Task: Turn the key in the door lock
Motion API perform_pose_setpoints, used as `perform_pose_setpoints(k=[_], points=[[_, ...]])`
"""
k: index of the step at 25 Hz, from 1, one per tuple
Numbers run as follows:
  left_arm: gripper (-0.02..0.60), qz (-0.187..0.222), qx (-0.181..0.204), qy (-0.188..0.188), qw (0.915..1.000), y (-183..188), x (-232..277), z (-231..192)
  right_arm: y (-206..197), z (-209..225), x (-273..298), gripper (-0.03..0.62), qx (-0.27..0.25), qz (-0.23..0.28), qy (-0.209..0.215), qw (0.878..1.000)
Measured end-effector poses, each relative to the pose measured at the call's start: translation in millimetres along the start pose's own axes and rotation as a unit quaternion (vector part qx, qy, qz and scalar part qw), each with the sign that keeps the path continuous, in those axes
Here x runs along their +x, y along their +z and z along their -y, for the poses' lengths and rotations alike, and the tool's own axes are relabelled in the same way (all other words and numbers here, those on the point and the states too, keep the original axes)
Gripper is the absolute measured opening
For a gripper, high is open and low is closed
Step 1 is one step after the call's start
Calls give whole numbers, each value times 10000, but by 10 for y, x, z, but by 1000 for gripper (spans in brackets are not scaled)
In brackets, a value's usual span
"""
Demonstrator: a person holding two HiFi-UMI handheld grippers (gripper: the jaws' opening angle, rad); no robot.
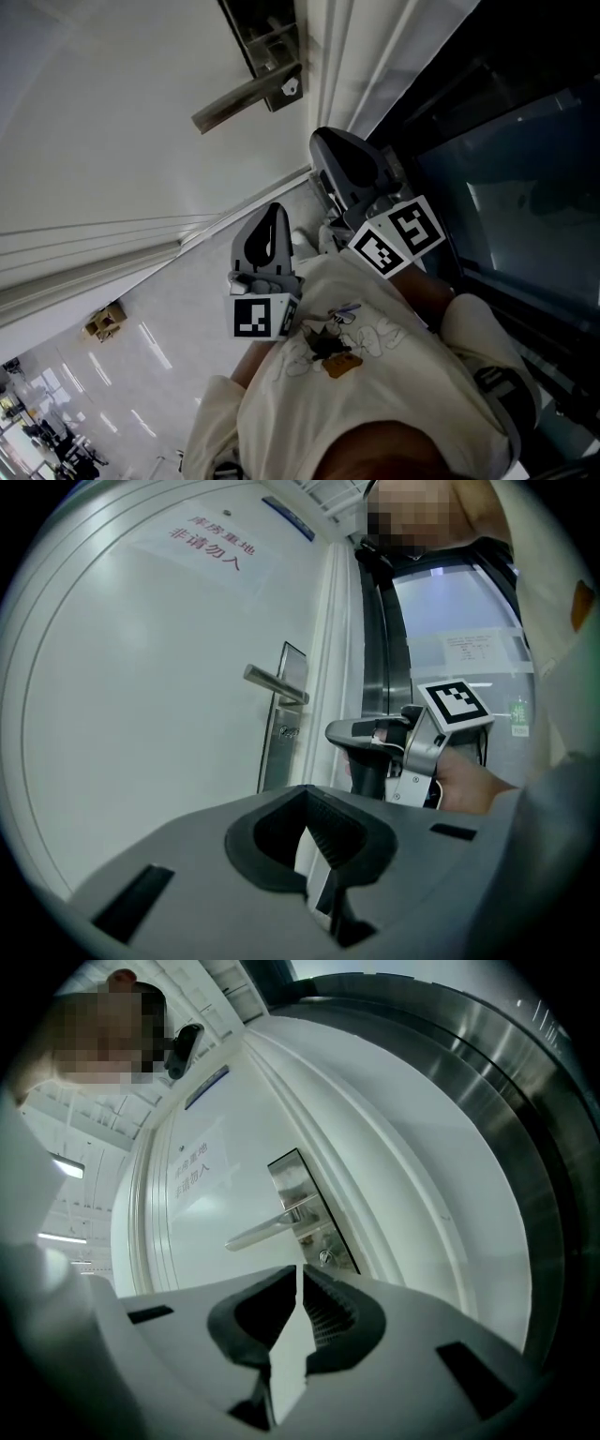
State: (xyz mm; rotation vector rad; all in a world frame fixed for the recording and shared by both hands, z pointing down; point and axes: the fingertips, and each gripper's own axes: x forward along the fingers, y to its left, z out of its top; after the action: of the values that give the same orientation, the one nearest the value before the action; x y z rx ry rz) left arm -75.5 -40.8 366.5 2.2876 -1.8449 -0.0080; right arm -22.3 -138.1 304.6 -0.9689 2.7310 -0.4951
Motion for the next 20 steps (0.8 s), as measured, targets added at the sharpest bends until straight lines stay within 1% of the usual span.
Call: perform_pose_setpoints(k=[5,8,11,15,20], points=[[6,78,-50,16,10000,-38,-125,161,-87,-16,-243,28,-104,-115,-15,9999],[6,-48,-81,-67,9999,-129,-241,251,-133,-93,-423,8,-133,-169,-142,9997],[6,-98,-102,-182,9997,-193,-419,326,-207,-247,-630,6,-306,-239,-230,9990],[6,19,-82,-335,9994,-203,-757,405,-469,-508,-914,6,-318,-433,-271,9982],[6,-74,-328,-307,9990,-345,-1305,431,-899,-850,-1286,6,-193,-800,-415,9957]])
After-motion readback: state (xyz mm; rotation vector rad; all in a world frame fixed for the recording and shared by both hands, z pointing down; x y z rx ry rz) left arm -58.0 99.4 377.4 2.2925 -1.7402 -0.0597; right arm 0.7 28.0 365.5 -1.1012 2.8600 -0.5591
